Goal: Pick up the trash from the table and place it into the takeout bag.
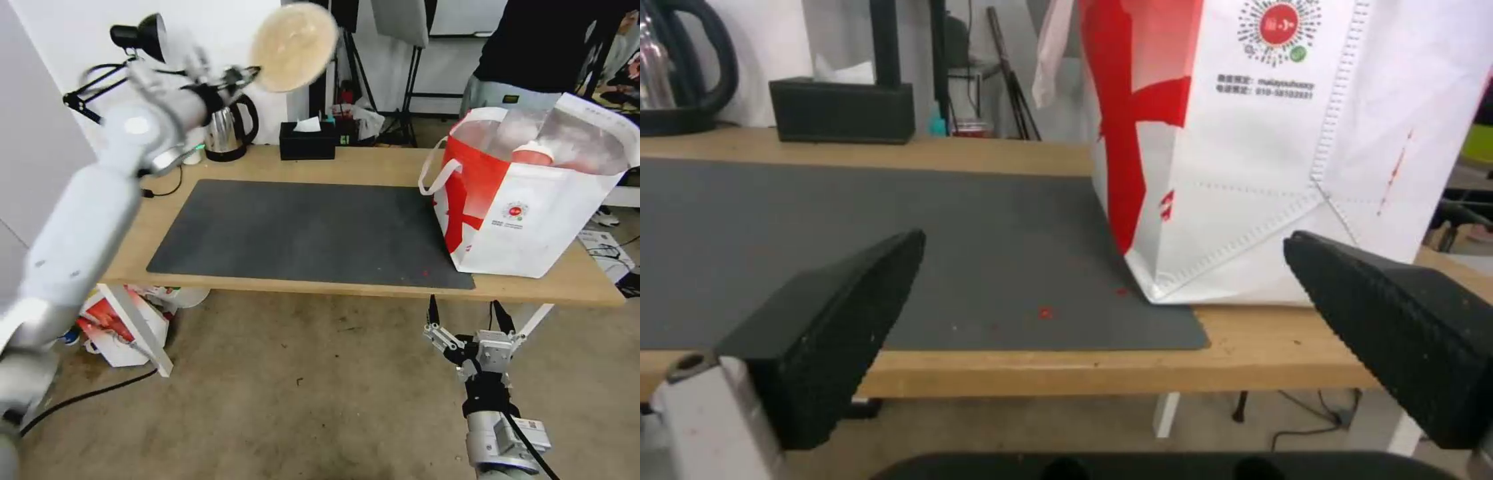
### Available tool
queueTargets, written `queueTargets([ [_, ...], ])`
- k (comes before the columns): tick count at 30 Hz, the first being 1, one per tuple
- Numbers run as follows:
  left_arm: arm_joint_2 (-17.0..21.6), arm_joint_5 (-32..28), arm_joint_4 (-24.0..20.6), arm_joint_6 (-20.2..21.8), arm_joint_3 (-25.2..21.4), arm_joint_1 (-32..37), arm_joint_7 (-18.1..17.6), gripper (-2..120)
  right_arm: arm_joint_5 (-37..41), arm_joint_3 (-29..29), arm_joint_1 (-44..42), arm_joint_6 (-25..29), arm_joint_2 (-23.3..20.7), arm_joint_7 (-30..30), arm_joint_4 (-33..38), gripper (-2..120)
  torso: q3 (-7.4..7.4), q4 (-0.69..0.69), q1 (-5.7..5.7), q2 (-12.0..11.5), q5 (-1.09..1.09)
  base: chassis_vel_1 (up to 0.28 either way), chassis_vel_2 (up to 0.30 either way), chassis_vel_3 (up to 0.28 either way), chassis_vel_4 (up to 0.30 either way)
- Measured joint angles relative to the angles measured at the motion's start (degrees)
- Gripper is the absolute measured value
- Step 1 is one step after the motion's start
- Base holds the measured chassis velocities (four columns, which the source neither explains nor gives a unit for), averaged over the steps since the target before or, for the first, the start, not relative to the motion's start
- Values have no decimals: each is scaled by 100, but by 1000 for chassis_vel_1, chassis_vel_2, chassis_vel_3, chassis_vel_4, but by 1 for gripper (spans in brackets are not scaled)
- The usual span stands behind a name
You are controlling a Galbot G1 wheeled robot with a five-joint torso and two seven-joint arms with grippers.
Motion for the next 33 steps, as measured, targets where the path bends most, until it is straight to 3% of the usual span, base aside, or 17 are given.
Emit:
queueTargets([
  [1, 0, 0, 0, 0, 0, 0, 0, 0, 0, 0, 0, 0, 0, 0, 0, 100, 0, 0, 0, 0, 0, 0, 0, 0, 0],
  [4, -388, 101, 714, -142, 487, -586, 285, 0, 0, 0, 0, 0, 0, 0, 0, 100, -1, 4, 0, 0, 0, 0, 0, 0, 0],
  [6, -461, 113, 852, -176, 575, -676, 381, 0, 0, 0, 0, 0, 0, 0, 0, 100, -1, 6, 0, 0, -2, 0, 0, 0, 0],
  [9, -743, 186, 1323, -336, 941, -976, 1020, 0, 0, 1, 0, 0, 0, 0, 0, 100, -1, 5, 0, 0, -2, 0, 0, 0, 0],
  [15, -1152, 225, 1829, -549, 1403, -1220, 1600, 0, 0, 1, 0, 0, 0, 0, 0, 100, -1, 6, 0, 0, -3, 0, 0, 0, 0],
  [25, -2011, 339, 2905, -735, 1940, -1613, 1913, 0, 0, 0, 0, 0, 0, 0, 0, 100, -1, 6, 0, 0, -3, 0, 0, 0, 0],
  [33, -2699, 584, 3576, -882, 2113, -1710, 2017, 0, 0, 1, 0, 0, 0, 0, 0, 100, -1, 4, 0, 0, -2, 0, 0, 0, 0],
])
